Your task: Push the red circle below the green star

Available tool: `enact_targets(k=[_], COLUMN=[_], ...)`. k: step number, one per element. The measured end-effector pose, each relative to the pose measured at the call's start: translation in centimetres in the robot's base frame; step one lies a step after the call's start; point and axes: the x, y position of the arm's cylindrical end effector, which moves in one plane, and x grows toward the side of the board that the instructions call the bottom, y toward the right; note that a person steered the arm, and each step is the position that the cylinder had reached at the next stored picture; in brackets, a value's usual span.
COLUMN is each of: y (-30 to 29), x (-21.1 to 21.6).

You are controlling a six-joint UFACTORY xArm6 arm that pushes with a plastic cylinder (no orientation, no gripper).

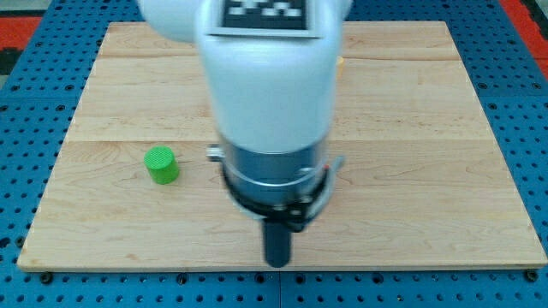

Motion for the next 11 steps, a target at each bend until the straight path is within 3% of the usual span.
enact_targets(k=[2,3,4,6,7,8,10,11], y=[14.0,12.5,10.1,1.9,6.9,10.7,4.9,3.9], x=[-2.3,-8.7,-10.0,-5.6,-4.5,-7.6,-9.1,-5.9])
